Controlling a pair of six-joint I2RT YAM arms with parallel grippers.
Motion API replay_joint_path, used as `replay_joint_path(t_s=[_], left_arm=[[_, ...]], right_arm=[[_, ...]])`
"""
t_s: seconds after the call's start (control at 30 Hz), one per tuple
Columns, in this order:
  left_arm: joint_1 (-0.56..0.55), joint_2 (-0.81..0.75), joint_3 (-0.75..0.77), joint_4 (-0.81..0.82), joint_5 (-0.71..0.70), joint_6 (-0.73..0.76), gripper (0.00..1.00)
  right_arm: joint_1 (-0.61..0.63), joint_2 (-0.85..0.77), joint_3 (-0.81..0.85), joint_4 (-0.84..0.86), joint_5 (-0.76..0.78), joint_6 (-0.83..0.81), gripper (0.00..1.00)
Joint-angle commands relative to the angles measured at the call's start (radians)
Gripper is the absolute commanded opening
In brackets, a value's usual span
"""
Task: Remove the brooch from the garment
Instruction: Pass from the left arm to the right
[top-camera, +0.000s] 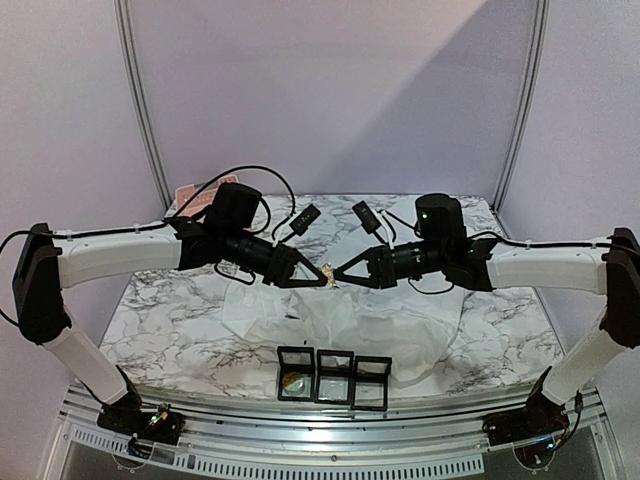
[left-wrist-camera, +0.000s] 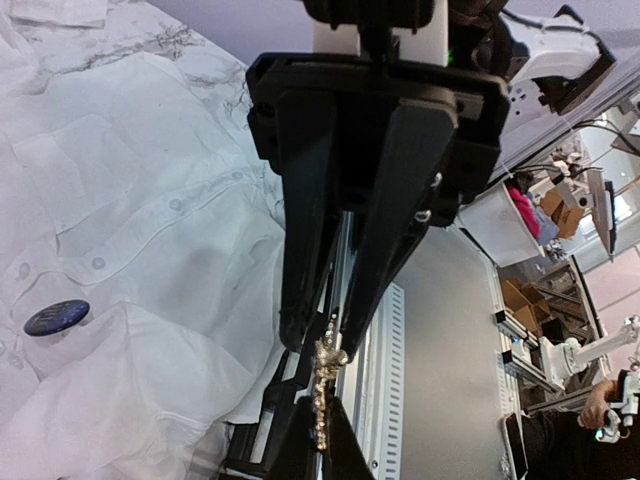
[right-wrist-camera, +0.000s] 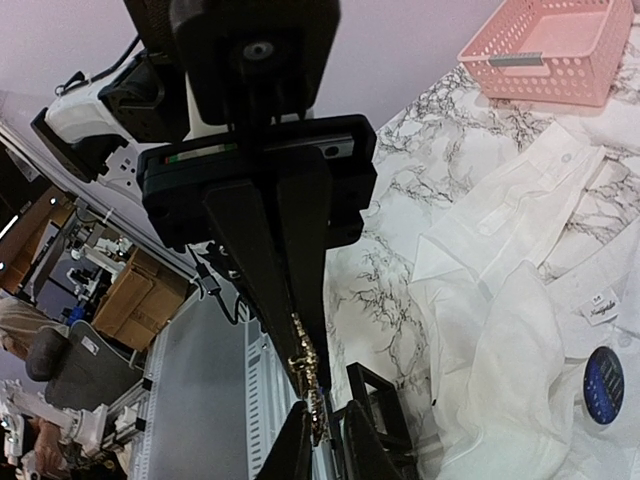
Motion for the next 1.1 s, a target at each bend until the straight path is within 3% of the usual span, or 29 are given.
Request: replay_joint_path(t_s=[0.0,0.1,0.23,0.3,0.5,0.7,0.87,1.07], left_arm=[[-0.015,-0.017,0.000,0.015,0.013,0.000,0.00],[-0.015,-0.017,0.000,0.013,0.011,-0.001,0.00],[-0.015,-0.018,0.003,0.006,0.000,0.002,0.02],[-0.014,-0.022,0.008,-0.010,-0.024,0.011,0.15],[0.024,-0.093,-0.011,-0.013,-0.161,0.027,0.68],[0.170,-0.262,-0.144,0.139,-0.450,-0.072,0.97],[0.279,-0.313,-0.192,0.195,-0.546,-0.128,1.00],[0.346,-0.279,-0.180,0.185,-0.531,-0.152,1.00]], right_arm=[[-0.004,0.009,0.014,-0.007,-0.001,-0.005,0.07],[-0.005,0.001,0.012,-0.005,0.012,-0.007,0.00],[-0.004,-0.018,0.004,-0.004,0.040,-0.015,0.00],[-0.004,-0.031,-0.003,-0.003,0.059,-0.017,0.00],[0.009,-0.075,0.007,-0.103,0.146,-0.069,0.00],[0.062,-0.120,0.040,-0.278,0.260,-0.179,0.00],[0.149,-0.161,0.079,-0.476,0.388,-0.266,0.00],[0.251,-0.179,0.094,-0.638,0.455,-0.293,0.00]])
